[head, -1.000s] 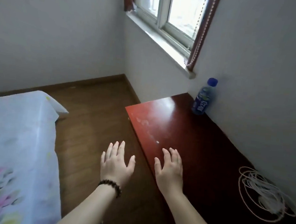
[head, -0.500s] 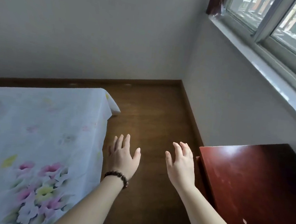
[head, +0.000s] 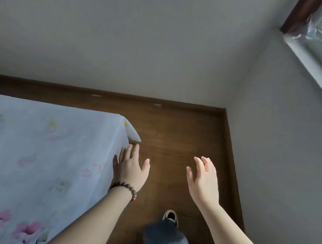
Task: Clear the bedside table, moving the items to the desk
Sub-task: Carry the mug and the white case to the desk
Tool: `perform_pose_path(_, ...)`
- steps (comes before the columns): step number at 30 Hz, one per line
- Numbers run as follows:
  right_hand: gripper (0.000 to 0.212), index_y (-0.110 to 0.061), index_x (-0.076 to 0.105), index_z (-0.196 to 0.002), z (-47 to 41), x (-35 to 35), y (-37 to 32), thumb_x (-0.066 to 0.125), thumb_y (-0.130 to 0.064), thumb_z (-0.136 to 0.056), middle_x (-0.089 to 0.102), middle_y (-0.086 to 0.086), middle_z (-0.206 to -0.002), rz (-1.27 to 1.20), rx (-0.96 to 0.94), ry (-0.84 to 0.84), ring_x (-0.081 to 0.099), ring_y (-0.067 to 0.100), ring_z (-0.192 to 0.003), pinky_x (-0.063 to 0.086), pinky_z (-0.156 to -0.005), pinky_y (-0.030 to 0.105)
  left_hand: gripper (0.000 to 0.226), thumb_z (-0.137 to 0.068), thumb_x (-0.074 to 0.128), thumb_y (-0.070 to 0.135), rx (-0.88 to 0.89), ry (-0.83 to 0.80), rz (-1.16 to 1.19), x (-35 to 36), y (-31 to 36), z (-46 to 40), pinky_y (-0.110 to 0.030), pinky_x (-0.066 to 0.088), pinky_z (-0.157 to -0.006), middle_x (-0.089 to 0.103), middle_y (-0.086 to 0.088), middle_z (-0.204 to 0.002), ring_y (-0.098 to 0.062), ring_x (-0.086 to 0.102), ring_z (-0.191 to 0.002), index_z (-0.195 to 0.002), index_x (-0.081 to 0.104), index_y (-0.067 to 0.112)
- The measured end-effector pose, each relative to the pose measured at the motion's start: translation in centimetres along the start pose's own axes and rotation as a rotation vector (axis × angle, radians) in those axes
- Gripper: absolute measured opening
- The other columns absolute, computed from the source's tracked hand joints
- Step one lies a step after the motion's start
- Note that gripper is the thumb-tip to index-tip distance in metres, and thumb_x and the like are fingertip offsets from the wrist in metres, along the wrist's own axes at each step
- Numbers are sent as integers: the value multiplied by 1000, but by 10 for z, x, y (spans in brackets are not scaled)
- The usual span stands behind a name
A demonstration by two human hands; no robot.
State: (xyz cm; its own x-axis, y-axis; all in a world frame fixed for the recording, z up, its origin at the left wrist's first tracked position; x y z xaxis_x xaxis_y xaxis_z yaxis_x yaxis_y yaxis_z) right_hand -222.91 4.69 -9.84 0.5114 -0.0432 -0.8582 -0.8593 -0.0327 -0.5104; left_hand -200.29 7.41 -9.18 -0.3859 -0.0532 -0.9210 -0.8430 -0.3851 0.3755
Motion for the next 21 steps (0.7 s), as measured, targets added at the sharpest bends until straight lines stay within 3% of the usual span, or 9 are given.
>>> perform_pose_path(9,44,-17,49,-132,-202,6,-24,49,-37,-93,43,6,-144,6,-125,-115,31,23,-138,32,-112,40,62,-94,41,48,-130,52,5,-19,59,-157,-49,22,-117,30,-4,-156,-24,19,-146,-148,29,20)
perform_pose_path(13,46,-18,48,-133,-275,32,-55,47,-40,-93,41,5,-145,14,-184,-174,29,22,-139,31,-112,40,61,-92,40,49,-204,66,-17,-22,51,-225,-52,32,-110,37,-6,-151,-27,29,-141,-144,35,19)
perform_pose_path(21,46,-14,48,-133,-438,117,-145,45,-38,-94,41,8,-144,46,-381,-276,24,24,-140,28,-113,40,64,-91,43,52,-342,137,27,-34,-2,-383,-51,35,-109,35,-6,-153,-25,31,-141,-146,32,22)
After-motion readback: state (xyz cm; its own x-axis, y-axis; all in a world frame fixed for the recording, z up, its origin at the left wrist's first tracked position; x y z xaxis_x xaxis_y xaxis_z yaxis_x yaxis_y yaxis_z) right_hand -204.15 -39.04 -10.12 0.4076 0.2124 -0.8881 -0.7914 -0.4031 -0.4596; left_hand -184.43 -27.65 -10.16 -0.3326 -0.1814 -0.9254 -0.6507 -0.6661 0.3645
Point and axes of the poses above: each hand's wrist, its own z-axis away from the middle knuckle, its own x-axis out of the palm, y = z × x, the point moved 4 cm from there along -z, towards the middle knuckle
